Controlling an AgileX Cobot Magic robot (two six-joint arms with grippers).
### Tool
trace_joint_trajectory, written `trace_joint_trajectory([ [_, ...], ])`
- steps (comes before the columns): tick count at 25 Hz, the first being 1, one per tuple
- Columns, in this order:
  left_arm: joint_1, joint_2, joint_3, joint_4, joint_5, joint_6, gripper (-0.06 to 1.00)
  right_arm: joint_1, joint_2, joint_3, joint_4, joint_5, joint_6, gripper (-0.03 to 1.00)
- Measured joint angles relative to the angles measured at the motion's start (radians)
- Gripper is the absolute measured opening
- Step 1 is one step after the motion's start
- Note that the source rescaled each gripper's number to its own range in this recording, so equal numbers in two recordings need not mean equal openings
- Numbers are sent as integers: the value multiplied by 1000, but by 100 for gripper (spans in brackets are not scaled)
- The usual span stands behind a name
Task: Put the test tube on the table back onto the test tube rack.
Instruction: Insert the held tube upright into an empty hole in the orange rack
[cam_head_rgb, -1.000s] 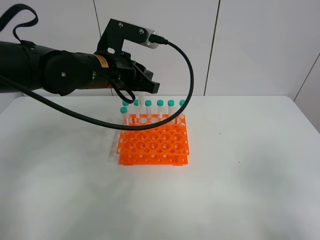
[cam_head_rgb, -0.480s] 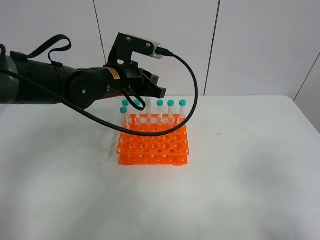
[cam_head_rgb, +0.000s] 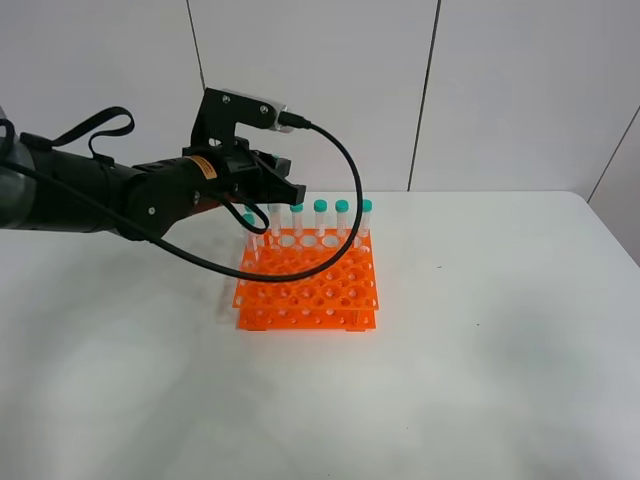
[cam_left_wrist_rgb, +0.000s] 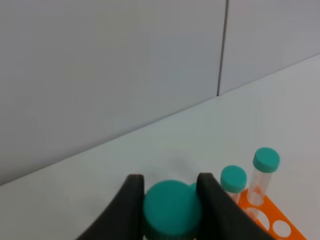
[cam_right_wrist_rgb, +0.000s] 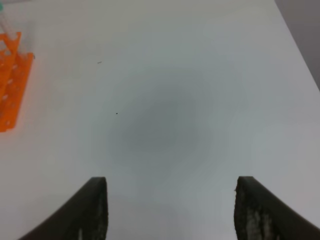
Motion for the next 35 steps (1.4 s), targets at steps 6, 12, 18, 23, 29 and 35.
trace_joint_trajectory([
  [6,0,42,11,3,-57,-22,0,0,0,0,1,0,0,87],
  [12,0,74,15,5,-63,-22,0,0,0,0,1,0,0,87],
  [18,0,77,15,5,-67,9,0,0,0,0,1,0,0,87],
  [23,1,77,15,5,-67,17,0,0,0,0,2,0,0,87],
  [29,17,77,15,4,-67,0,0,0,0,0,2,0,0,87],
  [35,20,90,4,5,-60,-15,0,0,0,0,2,0,0,87],
])
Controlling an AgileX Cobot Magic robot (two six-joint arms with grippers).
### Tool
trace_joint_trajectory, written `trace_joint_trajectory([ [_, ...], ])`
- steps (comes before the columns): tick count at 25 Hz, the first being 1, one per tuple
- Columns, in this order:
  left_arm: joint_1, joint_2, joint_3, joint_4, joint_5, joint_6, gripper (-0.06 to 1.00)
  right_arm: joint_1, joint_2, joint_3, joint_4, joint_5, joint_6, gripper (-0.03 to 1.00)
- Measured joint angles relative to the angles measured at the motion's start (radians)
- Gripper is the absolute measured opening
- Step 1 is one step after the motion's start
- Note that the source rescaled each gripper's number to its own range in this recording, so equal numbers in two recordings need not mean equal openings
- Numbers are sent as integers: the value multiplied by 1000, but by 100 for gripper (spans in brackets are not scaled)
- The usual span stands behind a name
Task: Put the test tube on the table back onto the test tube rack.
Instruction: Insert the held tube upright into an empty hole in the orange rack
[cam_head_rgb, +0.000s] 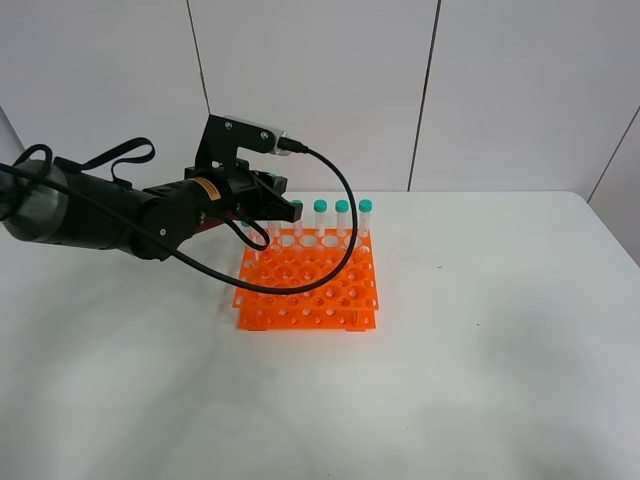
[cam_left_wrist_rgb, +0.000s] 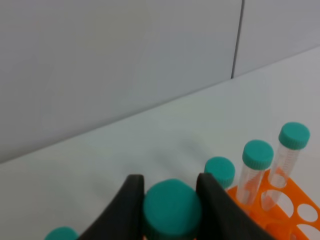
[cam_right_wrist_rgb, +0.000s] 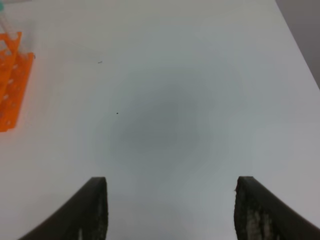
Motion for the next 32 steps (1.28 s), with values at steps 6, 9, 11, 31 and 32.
trace_joint_trajectory([
  [6,0,33,-23,2,47,-8,0,0,0,0,0,0,0,87],
  [9,0,33,-25,3,47,-8,0,0,0,0,0,0,0,87],
  [11,0,37,-25,3,44,-8,0,0,0,0,0,0,0,87],
  [31,3,54,-37,4,22,-8,0,0,0,0,0,0,0,87],
  [32,3,54,-37,4,24,-8,0,0,0,0,0,0,0,87],
])
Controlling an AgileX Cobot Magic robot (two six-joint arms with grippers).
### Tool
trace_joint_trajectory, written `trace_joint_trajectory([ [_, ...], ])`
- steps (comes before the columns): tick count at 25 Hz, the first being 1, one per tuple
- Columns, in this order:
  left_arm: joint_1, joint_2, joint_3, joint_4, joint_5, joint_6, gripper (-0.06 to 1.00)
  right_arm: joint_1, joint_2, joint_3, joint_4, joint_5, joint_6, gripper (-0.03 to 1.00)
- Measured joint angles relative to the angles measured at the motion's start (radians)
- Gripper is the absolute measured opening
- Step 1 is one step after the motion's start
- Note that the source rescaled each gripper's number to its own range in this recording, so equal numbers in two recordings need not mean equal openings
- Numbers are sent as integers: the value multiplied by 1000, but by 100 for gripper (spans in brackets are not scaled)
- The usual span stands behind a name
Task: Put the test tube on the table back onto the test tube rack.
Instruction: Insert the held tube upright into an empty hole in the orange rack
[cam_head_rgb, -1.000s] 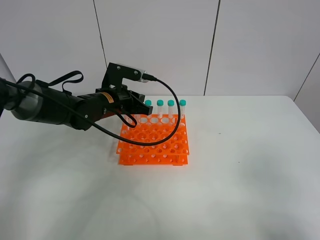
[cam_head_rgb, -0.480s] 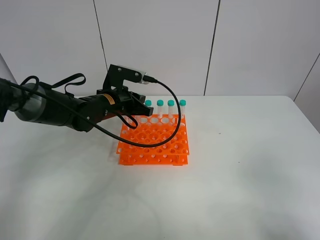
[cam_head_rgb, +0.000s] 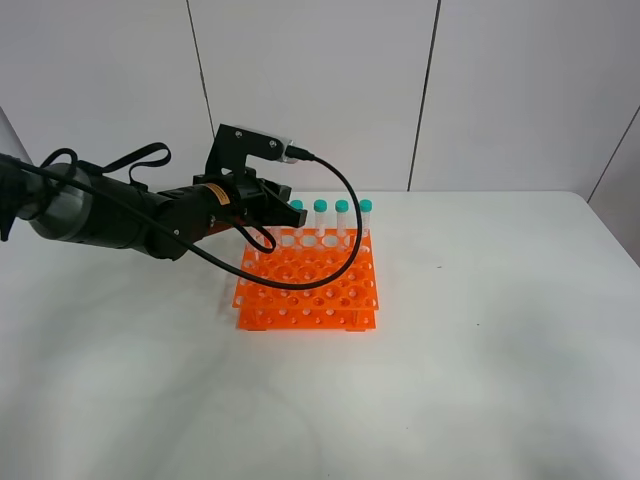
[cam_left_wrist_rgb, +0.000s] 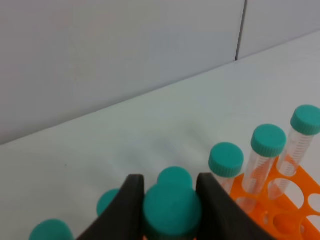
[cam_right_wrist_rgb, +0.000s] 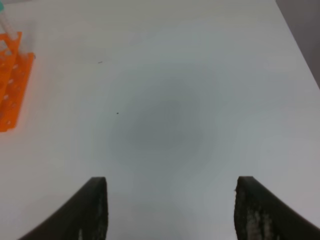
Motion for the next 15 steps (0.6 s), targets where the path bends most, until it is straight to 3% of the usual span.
trace_joint_trajectory([
  [15,6,16,-11,0,8,-27,0,0,0,0,0,0,0,87],
])
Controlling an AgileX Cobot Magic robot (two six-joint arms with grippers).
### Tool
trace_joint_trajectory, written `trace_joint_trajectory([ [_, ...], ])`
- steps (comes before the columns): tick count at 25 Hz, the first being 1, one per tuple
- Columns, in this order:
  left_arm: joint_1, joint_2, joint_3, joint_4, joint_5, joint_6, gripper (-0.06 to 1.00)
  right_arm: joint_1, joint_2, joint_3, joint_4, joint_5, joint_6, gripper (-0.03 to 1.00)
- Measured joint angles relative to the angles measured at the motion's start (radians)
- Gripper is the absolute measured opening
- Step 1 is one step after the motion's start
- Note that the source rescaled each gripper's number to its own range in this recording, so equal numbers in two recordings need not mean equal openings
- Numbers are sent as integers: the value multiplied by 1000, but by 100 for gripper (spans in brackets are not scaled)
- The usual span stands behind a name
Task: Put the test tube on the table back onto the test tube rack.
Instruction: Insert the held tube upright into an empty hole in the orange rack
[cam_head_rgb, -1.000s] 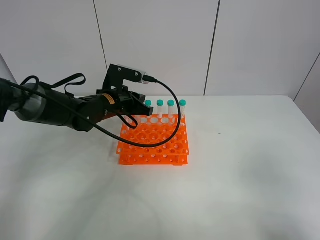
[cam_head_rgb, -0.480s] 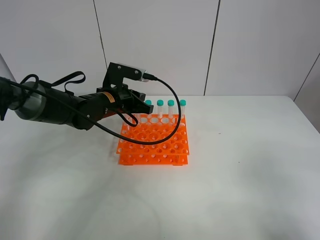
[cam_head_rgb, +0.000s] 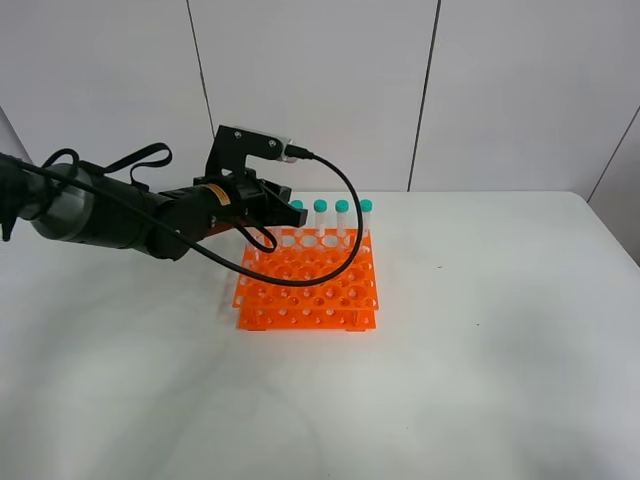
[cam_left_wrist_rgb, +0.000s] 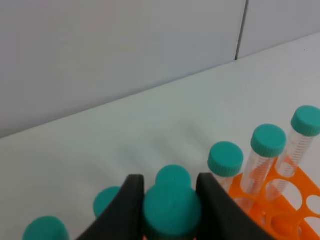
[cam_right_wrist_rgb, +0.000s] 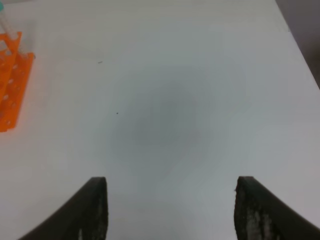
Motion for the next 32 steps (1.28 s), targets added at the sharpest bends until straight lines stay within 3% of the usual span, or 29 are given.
trace_joint_trajectory([
  [19,6,16,-5,0,19,-2,0,0,0,0,0,-1,0,87],
  [32,6,16,-5,0,18,-58,0,0,0,0,0,-1,0,87],
])
